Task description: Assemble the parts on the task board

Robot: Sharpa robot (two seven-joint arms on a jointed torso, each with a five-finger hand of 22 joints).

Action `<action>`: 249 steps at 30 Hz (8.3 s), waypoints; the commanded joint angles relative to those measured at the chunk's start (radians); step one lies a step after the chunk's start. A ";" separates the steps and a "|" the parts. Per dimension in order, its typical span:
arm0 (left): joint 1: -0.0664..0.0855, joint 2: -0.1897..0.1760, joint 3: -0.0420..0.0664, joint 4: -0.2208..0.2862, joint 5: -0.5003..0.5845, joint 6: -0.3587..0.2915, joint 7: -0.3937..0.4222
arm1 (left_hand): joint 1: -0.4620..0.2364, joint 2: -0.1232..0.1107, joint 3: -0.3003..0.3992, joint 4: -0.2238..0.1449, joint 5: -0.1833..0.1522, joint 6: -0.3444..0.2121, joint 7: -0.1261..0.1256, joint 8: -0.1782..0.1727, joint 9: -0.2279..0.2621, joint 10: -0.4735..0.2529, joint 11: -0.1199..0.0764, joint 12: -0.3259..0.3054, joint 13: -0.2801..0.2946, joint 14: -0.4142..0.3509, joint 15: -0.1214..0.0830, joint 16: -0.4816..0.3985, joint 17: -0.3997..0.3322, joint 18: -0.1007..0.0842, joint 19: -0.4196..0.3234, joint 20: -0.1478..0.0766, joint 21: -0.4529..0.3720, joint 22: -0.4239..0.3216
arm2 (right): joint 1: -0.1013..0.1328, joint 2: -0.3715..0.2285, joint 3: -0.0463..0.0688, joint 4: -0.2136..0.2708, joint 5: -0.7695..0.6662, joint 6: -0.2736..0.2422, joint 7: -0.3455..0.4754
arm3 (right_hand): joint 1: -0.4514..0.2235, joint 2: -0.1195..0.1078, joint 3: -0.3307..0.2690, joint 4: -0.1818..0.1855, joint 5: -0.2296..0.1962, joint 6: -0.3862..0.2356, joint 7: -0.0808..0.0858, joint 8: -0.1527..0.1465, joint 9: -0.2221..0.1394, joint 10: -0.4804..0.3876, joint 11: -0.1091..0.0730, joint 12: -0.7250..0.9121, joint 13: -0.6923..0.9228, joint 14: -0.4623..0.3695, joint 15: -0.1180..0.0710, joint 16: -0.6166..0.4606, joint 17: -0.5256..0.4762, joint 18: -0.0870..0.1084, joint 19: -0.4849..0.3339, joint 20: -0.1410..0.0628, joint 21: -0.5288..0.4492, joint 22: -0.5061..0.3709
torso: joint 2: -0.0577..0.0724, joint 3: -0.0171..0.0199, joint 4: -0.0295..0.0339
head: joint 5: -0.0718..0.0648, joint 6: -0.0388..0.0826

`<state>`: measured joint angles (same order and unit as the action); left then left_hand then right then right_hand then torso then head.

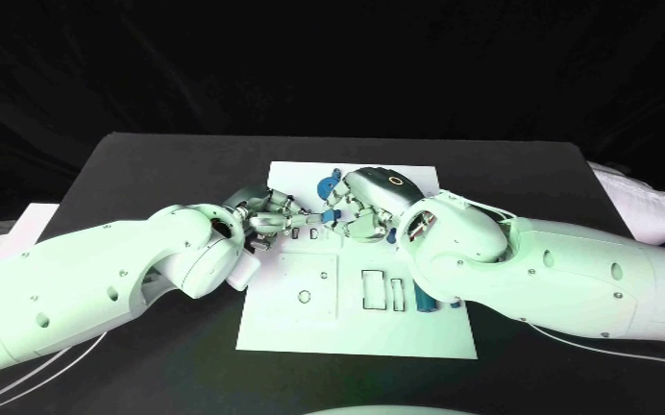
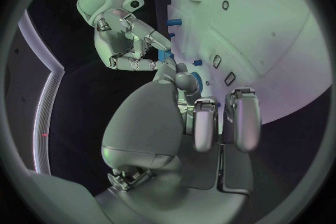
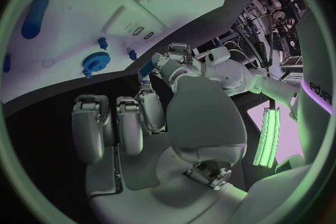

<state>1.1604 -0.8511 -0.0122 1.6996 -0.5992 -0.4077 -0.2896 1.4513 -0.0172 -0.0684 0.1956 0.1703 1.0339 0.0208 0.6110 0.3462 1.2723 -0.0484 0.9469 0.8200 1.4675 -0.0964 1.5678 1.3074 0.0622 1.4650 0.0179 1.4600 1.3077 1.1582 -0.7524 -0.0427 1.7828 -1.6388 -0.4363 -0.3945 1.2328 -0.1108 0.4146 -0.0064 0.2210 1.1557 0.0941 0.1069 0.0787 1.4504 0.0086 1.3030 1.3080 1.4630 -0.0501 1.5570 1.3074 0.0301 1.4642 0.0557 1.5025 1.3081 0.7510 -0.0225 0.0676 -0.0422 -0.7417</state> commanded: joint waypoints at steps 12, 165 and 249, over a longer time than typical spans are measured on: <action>0.000 0.005 0.000 0.001 -0.002 0.000 -0.004 | 0.009 -0.001 0.007 -0.002 0.002 0.002 -0.006 0.000 -0.002 0.007 -0.002 0.004 0.002 0.103 -0.007 0.003 0.263 -0.019 0.018 -0.009 0.004 0.061 | 0.001 0.007 0.001 0.012 -0.004 -0.002 0.039 | 0.008 0.001 -0.001 -0.005 0.006 0.006 -0.002 0.007 0.002 0.008 0.001 0.009 0.090 0.104 -0.007 0.006 0.249 0.000 0.046 -0.005 0.006 0.129 | 0.000 -0.0003 -0.0001 | 0.002 -0.004; 0.001 -0.127 0.000 0.017 0.460 -0.061 0.429 | 0.012 -0.032 0.149 -0.003 -0.005 -0.106 0.111 -0.250 -0.180 -0.174 0.097 -0.240 -0.314 0.027 0.076 -0.135 0.088 0.064 -0.188 0.072 -0.310 -0.373 | 0.002 0.085 -0.005 -0.086 -0.044 -0.086 0.114 | 0.056 -0.063 -0.272 0.188 -0.076 -0.220 0.062 -0.040 -0.014 -0.120 0.059 -0.194 -0.046 0.085 0.041 -0.044 0.180 0.027 -0.016 0.037 -0.070 0.000 | -0.006 0.0018 -0.0079 | 0.019 -0.007; 0.150 0.354 -0.008 -0.425 -0.431 0.733 -0.489 | -0.259 0.090 -0.154 0.082 -0.119 -0.110 0.026 0.041 0.133 0.044 0.025 0.262 0.224 0.103 0.014 0.003 0.263 -0.015 0.014 0.009 -0.017 0.054 | 0.105 -0.150 0.002 -0.103 0.996 -0.171 0.484 | 0.077 -0.022 -0.069 0.105 0.029 -0.175 0.088 -0.042 -0.013 -0.165 0.092 -1.234 -1.174 -0.068 0.083 -1.451 -0.999 0.155 -0.204 0.077 -1.233 -1.181 | -0.048 0.0127 -0.0376 | 0.063 -0.037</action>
<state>1.3103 -0.5003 -0.0202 1.2777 -1.0265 0.2924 -0.6967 1.1815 0.0738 -0.2262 0.2812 0.0513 0.9302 0.0461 0.6464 0.4781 1.3148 -0.0235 1.2080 1.0428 1.4654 -0.0801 1.5678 1.3077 0.0545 1.4649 0.0322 1.4433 1.3077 1.2635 -0.9032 -0.0410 1.6803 -0.6415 -0.6248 0.0916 1.3172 -0.1330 0.3531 0.0979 0.2461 0.9822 0.1786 0.0670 0.0657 1.2766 0.0996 0.0687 0.1352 1.3882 0.0320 0.1067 0.3091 0.1776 1.2521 0.1325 0.2733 0.1287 0.7031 -0.0097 0.0309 0.0196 -0.7772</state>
